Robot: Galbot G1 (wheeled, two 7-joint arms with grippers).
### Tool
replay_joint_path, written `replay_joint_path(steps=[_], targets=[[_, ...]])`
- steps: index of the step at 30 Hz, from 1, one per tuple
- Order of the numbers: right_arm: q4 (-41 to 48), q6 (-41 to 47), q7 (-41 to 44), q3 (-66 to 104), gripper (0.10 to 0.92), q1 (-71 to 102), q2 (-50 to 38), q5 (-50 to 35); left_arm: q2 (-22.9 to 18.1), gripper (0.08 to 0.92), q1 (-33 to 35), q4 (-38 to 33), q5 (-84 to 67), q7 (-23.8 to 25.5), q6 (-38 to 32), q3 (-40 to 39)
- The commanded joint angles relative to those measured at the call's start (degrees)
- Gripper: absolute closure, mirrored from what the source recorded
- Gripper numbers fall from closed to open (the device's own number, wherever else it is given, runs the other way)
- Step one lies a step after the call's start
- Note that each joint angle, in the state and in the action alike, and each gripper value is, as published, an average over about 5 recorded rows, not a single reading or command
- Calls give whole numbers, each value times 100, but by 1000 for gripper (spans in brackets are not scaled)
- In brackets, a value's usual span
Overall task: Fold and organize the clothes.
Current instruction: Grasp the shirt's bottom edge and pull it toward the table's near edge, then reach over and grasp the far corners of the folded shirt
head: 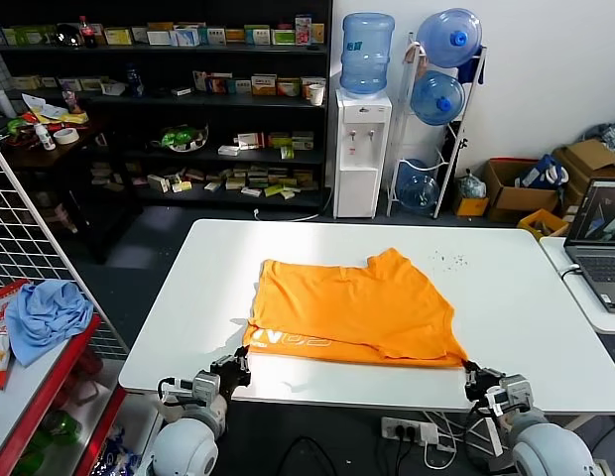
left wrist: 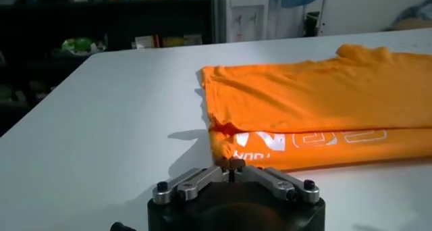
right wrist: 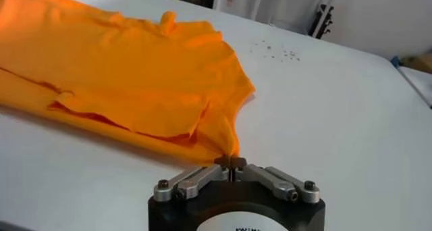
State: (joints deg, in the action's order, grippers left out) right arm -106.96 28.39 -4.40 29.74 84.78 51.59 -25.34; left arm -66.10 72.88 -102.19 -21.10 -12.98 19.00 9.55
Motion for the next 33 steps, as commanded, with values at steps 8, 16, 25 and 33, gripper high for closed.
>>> replay_joint_path(steps=[8,16,25,33], targets=[[-765,357,-74,310,863,760,-238,-122,156,882,1394,-1325,113,-192,192,70],[-1059,642,-262,511,644,725,-326,-685,509,669,1099,-1738,-350,-273,414,137],[105,-299,-92,2,402,-991,-356,-1183,465,409,-736,-394,-228,13,77,-133],[1510,-112,256,-989,209,-2930,-221,-1513,240,205,-2404,1187,-632,82,150,-693]])
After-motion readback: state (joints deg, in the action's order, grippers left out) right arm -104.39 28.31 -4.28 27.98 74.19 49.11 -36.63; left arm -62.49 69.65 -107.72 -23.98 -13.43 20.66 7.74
